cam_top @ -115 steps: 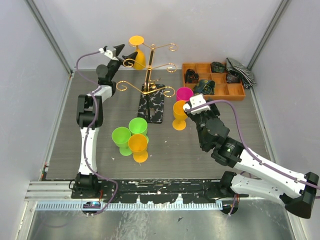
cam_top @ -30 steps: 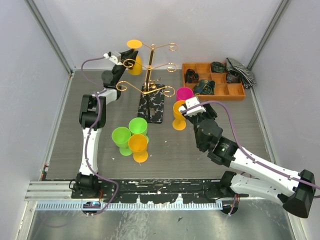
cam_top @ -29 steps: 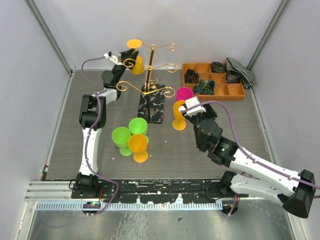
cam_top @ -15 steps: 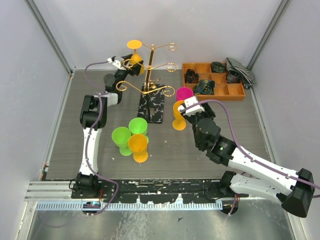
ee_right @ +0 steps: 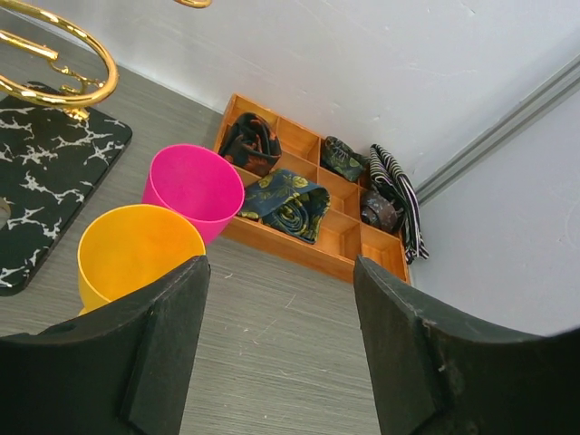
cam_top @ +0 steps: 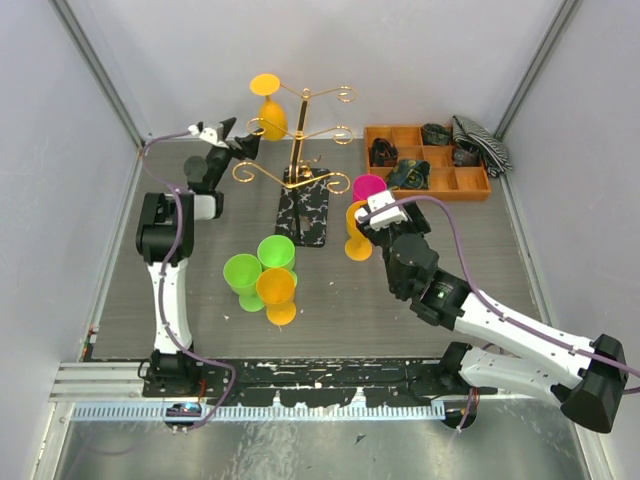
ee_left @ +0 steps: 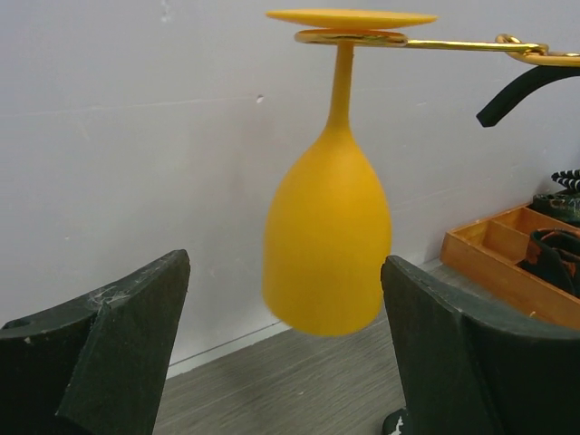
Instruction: Place the wine glass upside down on the wine glass rack
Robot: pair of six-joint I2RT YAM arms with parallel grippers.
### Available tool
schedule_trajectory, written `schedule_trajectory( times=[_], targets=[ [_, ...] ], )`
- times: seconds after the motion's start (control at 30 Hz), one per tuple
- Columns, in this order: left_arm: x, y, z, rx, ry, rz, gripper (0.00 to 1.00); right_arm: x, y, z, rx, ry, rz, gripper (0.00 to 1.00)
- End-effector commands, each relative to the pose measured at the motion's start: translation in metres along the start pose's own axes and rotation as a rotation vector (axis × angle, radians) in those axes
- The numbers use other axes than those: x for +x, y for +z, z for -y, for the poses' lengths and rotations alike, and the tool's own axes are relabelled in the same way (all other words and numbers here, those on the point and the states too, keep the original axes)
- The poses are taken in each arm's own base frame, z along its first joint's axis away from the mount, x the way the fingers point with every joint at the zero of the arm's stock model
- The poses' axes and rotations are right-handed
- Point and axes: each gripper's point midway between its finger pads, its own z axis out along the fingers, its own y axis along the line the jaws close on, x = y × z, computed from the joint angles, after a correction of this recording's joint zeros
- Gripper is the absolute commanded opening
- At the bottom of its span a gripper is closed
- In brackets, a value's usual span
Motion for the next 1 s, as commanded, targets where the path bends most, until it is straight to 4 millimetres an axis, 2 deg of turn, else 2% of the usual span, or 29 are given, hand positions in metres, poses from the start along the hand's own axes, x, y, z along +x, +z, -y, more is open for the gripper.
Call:
schedule_trajectory(
  times=[0.0, 0.1, 0.2, 0.27, 0.37, 0.5, 0.67, 0.77, 0.97],
  targets=[
    [-0.031, -0.009, -0.014, -0.062, 0.05, 0.046, 0.94, -0.029, 0.001, 0.016, 0.034, 0.124, 0.041, 0.72],
    [-0.04, -0.022, -0.021, -0.095, 0.052, 0.035, 0.95, -0.027, -0.001, 0.019, 0.042, 0.156, 0.019, 0.8],
    [-0.047, -0.036, -0.022, -0.119, 0.049, 0.017, 0.95, -0.024, -0.001, 0.024, 0.07, 0.202, -0.006, 0.95],
    [-0.064, -0.04, -0.022, -0.151, 0.053, 0.036, 0.95, -0.021, -0.001, 0.029, 0.092, 0.223, -0.036, 0.99],
    [-0.096, -0.047, -0.024, -0.221, 0.041, 0.067, 0.96, -0.015, 0.001, 0.04, 0.12, 0.275, -0.094, 1.0],
    [-0.128, -0.051, -0.021, -0.276, 0.024, 0.025, 0.97, -0.001, 0.007, 0.055, 0.123, 0.388, -0.158, 1.0],
    [-0.166, -0.052, -0.012, -0.295, 0.027, -0.037, 0.97, 0.013, 0.025, 0.073, 0.115, 0.507, -0.202, 1.0],
    [-0.181, -0.053, -0.001, -0.294, 0.032, -0.108, 0.97, 0.022, 0.042, 0.07, 0.088, 0.544, -0.247, 1.0],
    [-0.211, -0.054, 0.033, -0.258, 0.086, -0.25, 0.96, 0.032, 0.073, 0.035, -0.024, 0.663, -0.308, 0.98]
  ],
)
